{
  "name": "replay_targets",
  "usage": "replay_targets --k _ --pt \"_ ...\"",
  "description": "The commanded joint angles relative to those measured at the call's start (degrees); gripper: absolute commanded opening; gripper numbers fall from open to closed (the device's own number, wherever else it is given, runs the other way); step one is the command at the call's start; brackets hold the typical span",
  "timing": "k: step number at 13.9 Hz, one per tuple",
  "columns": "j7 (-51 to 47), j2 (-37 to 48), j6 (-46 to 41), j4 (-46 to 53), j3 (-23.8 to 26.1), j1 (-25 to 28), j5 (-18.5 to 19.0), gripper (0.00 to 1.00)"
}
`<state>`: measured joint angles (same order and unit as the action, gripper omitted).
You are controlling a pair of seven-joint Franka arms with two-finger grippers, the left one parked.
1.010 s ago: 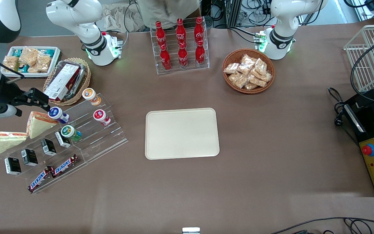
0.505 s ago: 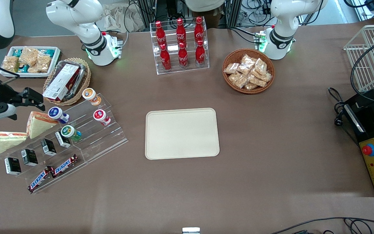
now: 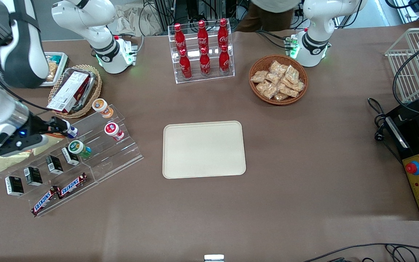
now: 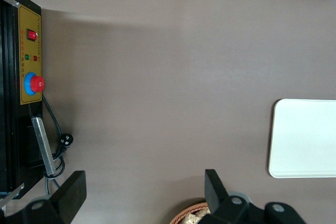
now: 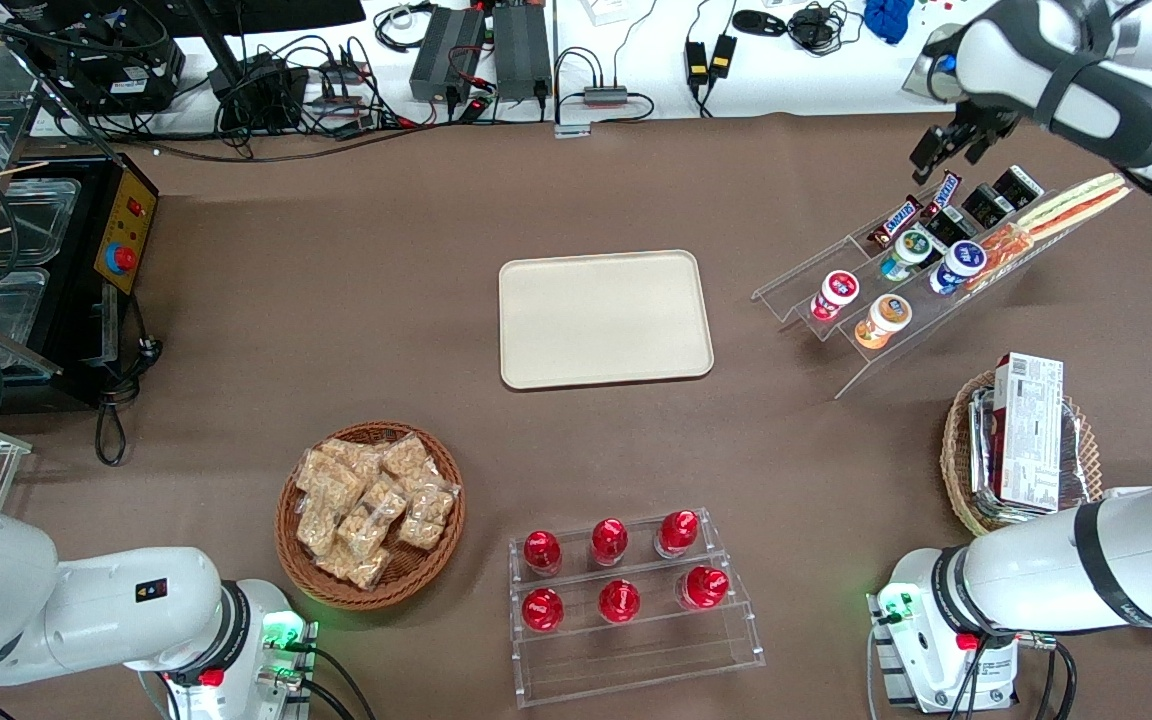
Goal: Place green gum on tray
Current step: 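Close the right gripper around the green-labelled gum bottle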
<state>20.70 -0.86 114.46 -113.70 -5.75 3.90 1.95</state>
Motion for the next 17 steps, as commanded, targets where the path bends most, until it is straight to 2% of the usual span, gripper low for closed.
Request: replay_targets --k 1,4,7,15,17 --pt "2.15 2.18 9.17 -9.32 -0.14 -0.12 1.04 1.00" --pt "6.44 1.04 20.25 -16.45 -1.28 -0.20 1.04 1.00" --pt "7.69 -0.37 26.51 -20.59 -2.95 -0.47 1.04 1.00" --pt "6.81 -2.56 29.59 -21.66 -2.95 -0.29 0.25 1.00" --pt "6.81 -3.88 30.04 -20.78 -2.95 -0.29 -0.71 0.96"
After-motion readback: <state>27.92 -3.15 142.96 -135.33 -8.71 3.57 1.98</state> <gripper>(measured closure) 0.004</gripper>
